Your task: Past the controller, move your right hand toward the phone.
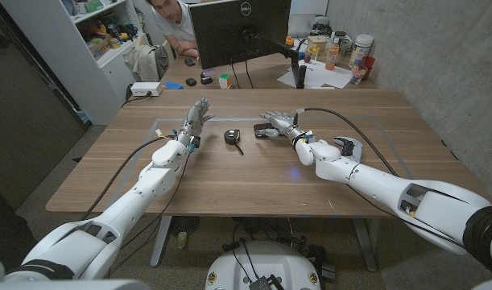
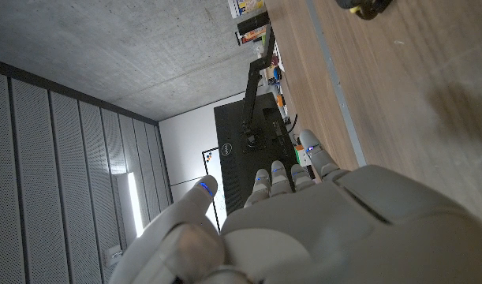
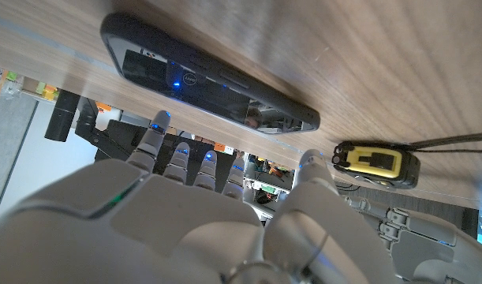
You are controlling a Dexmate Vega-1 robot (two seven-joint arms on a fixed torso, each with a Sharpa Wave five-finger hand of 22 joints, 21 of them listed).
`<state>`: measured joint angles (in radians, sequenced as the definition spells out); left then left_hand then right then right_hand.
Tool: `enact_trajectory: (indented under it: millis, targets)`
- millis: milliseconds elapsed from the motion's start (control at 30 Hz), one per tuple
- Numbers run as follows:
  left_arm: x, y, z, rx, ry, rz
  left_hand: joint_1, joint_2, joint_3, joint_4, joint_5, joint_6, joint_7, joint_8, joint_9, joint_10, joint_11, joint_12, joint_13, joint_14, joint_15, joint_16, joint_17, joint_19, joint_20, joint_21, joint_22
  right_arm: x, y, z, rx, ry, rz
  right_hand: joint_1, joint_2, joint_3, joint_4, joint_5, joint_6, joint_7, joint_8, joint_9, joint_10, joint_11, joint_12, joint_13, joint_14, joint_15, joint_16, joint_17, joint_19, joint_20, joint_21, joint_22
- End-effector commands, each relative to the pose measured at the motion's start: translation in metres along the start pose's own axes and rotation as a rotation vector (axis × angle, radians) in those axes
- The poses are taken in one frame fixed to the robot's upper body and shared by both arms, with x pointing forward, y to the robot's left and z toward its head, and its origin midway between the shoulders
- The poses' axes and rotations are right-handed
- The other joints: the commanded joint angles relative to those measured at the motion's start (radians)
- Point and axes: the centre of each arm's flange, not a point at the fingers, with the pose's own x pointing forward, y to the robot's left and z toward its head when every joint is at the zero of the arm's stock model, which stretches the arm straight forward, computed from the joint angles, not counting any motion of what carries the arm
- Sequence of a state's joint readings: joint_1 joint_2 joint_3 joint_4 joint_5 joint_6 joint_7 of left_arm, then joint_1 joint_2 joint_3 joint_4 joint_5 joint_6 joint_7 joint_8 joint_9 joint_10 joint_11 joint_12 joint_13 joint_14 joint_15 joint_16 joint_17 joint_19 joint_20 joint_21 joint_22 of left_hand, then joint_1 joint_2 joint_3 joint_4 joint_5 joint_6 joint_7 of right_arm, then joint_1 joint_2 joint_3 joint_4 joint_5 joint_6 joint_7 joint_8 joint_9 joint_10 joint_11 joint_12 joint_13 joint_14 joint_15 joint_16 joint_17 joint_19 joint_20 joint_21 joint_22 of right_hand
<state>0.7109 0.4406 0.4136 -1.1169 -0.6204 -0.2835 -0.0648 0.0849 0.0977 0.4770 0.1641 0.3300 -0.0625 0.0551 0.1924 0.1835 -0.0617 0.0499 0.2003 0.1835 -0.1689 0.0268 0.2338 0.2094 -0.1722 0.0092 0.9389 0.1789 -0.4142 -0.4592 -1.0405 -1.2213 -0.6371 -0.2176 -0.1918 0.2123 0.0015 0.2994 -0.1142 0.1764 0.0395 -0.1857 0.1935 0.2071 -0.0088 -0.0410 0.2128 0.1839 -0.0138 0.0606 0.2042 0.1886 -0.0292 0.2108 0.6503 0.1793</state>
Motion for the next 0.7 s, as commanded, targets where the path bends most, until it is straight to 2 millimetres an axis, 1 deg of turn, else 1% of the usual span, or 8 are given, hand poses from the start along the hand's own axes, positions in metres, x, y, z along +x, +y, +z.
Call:
enact_trajectory:
  millis: [33, 433, 500, 700]
  targets:
    - [0.0019, -0.0003, -0.0001, -0.003, -0.001, -0.002, 0.005, 0.087, 0.007, 0.000, 0.004, -0.004, -0.001, 0.002, 0.005, -0.009, 0.001, 0.004, 0.004, -0.015, -0.002, 0.004, 0.002, -0.158, 0.000, -0.001, 0.005, 0.0021, -0.0006, -0.0010, 0.005, -0.004, 0.007, -0.008, -0.001, -0.005, 0.002, 0.001, 0.006, -0.003, 0.006, 0.003, 0.007, -0.003, 0.005, 0.004, 0.004, 0.006, 0.006, 0.001, 0.002, 0.005, -0.005, 0.004]
    - [0.0046, -0.0004, -0.0001, -0.004, -0.002, -0.006, 0.004, 0.087, 0.007, 0.000, 0.004, -0.003, 0.000, 0.002, 0.005, -0.009, 0.000, 0.004, 0.004, -0.015, -0.002, 0.004, 0.002, -0.157, 0.001, -0.002, 0.005, 0.0035, -0.0007, -0.0019, 0.009, -0.006, 0.012, -0.012, 0.001, -0.007, 0.002, 0.002, 0.008, 0.002, 0.006, 0.003, 0.008, -0.002, 0.005, 0.004, 0.004, 0.005, 0.005, 0.000, 0.004, 0.005, -0.009, 0.004]
    - [0.0048, 0.0000, 0.0000, -0.004, -0.003, -0.004, 0.004, 0.087, 0.007, 0.000, 0.004, -0.003, 0.000, 0.002, 0.005, -0.008, 0.000, 0.004, 0.004, -0.015, -0.001, 0.004, 0.002, -0.158, 0.001, -0.002, 0.005, 0.0041, -0.0007, -0.0016, 0.013, -0.009, 0.014, -0.013, 0.001, -0.008, 0.002, 0.003, 0.008, 0.003, 0.007, 0.003, 0.011, 0.003, 0.006, 0.004, 0.004, 0.006, 0.005, 0.000, 0.005, 0.005, -0.010, 0.004]
    - [0.0047, 0.0017, -0.0004, -0.004, -0.001, -0.002, 0.004, 0.087, 0.007, 0.000, 0.004, -0.003, 0.001, 0.003, 0.005, -0.009, 0.000, 0.004, 0.004, -0.015, 0.000, 0.004, 0.002, -0.158, 0.001, -0.003, 0.005, 0.0066, 0.0004, -0.0005, 0.012, -0.013, 0.023, -0.014, 0.002, -0.009, 0.002, 0.003, 0.007, 0.007, 0.006, 0.003, 0.011, 0.003, 0.006, 0.004, 0.004, 0.006, 0.004, 0.000, 0.006, 0.005, -0.012, 0.004]
